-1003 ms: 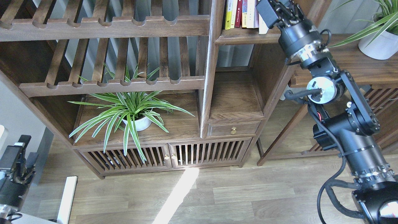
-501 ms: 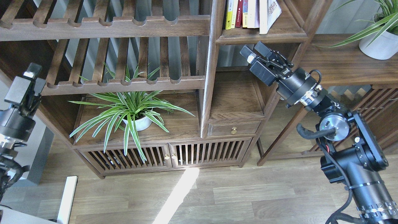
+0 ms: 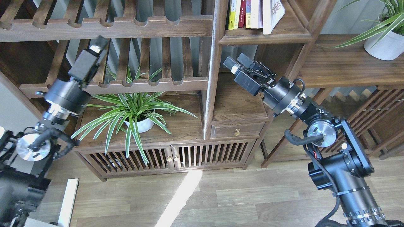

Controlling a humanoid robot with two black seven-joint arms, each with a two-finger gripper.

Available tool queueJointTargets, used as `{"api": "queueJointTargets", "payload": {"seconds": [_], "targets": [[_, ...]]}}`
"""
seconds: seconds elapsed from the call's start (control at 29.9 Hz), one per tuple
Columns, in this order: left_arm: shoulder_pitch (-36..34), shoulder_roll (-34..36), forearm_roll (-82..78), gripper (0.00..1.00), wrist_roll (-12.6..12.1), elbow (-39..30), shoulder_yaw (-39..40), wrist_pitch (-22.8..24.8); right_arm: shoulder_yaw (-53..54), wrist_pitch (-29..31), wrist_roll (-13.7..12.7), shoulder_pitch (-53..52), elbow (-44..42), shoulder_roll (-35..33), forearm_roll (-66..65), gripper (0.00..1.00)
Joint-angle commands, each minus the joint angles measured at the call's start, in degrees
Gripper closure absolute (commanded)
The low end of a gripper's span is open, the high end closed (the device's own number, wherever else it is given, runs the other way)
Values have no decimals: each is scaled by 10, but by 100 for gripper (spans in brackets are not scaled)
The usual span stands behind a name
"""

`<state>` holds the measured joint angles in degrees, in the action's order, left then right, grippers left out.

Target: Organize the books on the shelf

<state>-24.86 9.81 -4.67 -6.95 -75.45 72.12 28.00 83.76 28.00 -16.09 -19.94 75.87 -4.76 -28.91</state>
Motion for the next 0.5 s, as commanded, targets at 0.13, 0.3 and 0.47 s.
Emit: {"api": "queueJointTargets", "payload": {"seconds": [0.13,0.3,0.47], "targets": [[-1,-44,-41,5,-4,2,-58,0,0,0,-1,-16,0,1,0,10],[0,-57,-49,5,-14,1,-73,0,0,0,-2,-39,0,1,0,10],[-8,-60,-54,5,-16,1,-83,0,0,0,-3,-41,0,5,-2,10]]}}
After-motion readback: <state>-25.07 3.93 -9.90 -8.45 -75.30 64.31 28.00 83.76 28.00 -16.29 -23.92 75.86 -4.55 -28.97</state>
